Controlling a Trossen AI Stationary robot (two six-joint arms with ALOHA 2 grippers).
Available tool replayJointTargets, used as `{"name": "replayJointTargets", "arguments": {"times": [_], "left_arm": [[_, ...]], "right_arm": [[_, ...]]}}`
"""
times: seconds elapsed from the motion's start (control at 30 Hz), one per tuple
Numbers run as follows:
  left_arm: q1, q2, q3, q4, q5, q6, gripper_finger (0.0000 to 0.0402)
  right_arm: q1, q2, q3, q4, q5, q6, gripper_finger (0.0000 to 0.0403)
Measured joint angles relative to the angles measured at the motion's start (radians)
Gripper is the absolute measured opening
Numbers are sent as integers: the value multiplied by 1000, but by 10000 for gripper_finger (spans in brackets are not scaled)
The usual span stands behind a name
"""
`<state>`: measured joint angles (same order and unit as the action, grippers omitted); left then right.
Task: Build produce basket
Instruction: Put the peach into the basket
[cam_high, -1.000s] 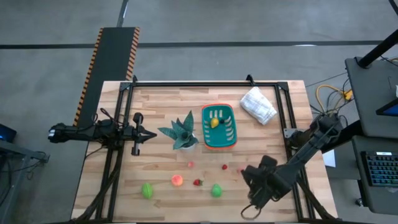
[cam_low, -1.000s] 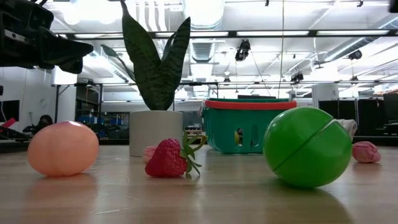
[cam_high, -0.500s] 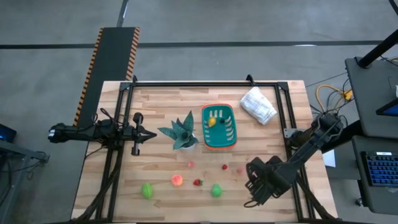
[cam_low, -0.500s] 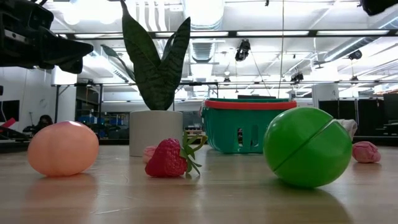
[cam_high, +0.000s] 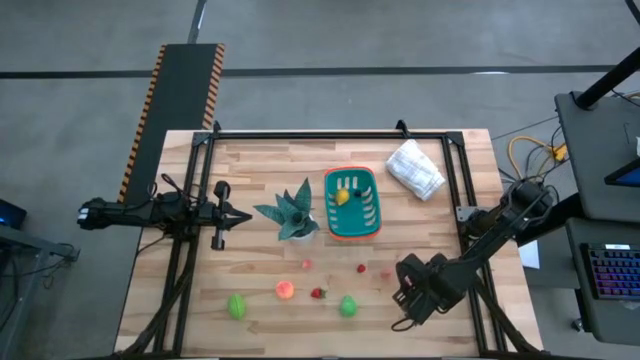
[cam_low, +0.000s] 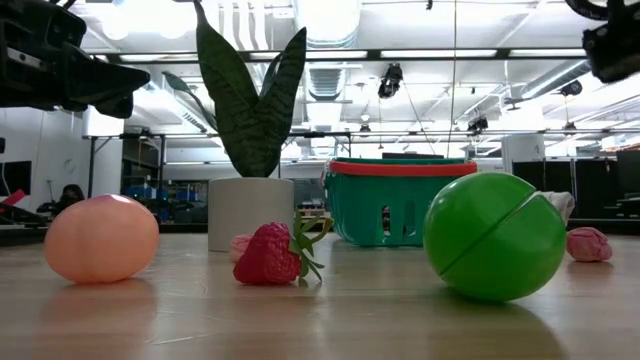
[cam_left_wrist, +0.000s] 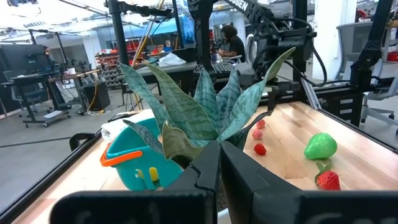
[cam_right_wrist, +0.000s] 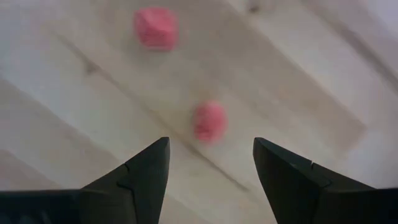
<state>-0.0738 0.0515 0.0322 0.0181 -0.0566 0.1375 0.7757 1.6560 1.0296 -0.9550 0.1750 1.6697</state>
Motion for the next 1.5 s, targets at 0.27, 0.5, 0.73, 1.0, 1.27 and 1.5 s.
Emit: {"name": "replayJointTargets", "arguments": {"times": [0.27, 0.5, 0.73, 1.0, 1.27, 1.5], "left_arm": [[0, 0, 0, 0, 0, 0, 0], [0, -1, 0, 0, 0, 0, 0], [0, -1, 0, 0, 0, 0, 0], [0, 0, 0, 0, 0, 0, 0], [0, 0, 0, 0, 0, 0, 0], [0, 0, 0, 0, 0, 0, 0]], "right_arm": [[0, -5, -64, 90, 8, 6, 224], [-4, -5, -128, 178, 27, 6, 224], [-5, -5, -134, 181, 28, 6, 224], [-5, -5, -151, 189, 36, 2, 224], [-6, -5, -163, 204, 36, 3, 209], [-6, -5, -163, 209, 36, -2, 149]]}}
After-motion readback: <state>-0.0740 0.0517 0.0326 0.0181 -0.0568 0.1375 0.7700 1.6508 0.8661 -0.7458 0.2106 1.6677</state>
